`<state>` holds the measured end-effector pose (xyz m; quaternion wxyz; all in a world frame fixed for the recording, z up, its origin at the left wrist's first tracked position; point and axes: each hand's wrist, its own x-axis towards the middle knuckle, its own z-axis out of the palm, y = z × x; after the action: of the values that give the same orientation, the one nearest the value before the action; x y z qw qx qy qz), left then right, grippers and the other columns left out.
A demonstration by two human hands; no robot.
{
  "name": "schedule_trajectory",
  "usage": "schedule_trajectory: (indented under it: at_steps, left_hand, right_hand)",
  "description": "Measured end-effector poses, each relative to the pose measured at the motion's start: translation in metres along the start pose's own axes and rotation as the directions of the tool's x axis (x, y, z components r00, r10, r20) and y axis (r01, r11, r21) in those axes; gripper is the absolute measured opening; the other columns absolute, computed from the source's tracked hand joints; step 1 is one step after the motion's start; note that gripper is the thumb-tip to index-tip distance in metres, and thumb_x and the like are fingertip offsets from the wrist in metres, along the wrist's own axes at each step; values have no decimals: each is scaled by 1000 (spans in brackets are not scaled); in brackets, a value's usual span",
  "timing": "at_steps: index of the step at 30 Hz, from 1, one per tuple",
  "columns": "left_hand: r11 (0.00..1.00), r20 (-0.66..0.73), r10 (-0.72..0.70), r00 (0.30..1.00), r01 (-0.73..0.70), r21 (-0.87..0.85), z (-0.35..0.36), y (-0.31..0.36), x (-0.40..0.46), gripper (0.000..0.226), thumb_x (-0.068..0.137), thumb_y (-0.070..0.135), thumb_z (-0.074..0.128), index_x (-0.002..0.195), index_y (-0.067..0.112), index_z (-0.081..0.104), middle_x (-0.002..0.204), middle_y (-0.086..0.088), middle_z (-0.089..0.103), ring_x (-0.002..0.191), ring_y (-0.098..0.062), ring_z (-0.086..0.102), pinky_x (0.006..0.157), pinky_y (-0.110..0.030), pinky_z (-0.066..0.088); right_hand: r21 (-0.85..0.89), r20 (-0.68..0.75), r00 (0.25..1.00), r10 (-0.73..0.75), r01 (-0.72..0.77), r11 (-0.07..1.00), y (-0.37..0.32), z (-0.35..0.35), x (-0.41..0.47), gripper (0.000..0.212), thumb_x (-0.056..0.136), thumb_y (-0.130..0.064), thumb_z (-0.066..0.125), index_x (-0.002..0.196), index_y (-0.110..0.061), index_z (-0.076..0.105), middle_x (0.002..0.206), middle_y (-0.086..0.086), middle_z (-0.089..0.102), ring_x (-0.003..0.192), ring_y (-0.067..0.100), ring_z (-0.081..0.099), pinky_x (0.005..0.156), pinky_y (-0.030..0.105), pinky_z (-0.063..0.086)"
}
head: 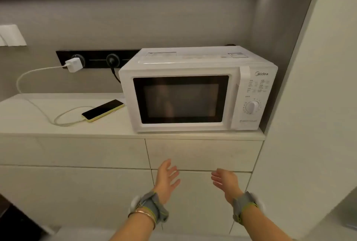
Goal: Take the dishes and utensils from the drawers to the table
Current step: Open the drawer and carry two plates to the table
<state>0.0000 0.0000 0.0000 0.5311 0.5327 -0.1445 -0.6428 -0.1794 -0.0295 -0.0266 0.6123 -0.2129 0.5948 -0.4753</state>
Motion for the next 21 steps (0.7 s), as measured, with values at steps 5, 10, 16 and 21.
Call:
schedule_trajectory:
  at_steps: [5, 10, 16, 21]
  left_hand:
    - [966, -52, -122, 991, 106, -237, 14, -19, 41, 58, 91, 39, 47, 139, 7, 39, 137, -16, 51, 127, -29, 47, 99, -39, 40]
    - [902, -100, -209, 973, 153, -403, 25, -31, 79, 77, 85, 56, 50, 138, 2, 37, 129, -19, 51, 124, -30, 48, 104, -39, 40]
    - [850, -102, -188, 977, 110, -515, 31, -49, 108, 83, 81, 62, 51, 140, 7, 36, 138, -12, 47, 126, -26, 46, 111, -38, 34]
    - [794, -83, -137, 987, 59, -605, 30, -54, 114, 75, 81, 58, 55, 137, 9, 42, 118, -6, 57, 115, -21, 52, 107, -35, 37]
  right_hand:
    - [154, 81, 985, 153, -164, 975, 14, -2, 39, 30, 95, -7, 38, 121, 7, 45, 134, 29, 48, 121, 39, 50, 98, 39, 42]
    - [327, 122, 961, 247, -274, 904, 21, -3, 77, 43, 96, -11, 38, 134, 9, 36, 139, 27, 43, 130, 38, 42, 109, 40, 35]
    - [464, 211, 935, 284, -351, 813, 25, 4, 104, 15, 90, -1, 40, 84, -3, 53, 98, 15, 56, 93, 32, 56, 99, 41, 42]
    - [502, 238, 933, 269, -356, 788, 29, 6, 111, 20, 86, 4, 40, 74, -7, 51, 87, 13, 57, 86, 30, 57, 101, 41, 41]
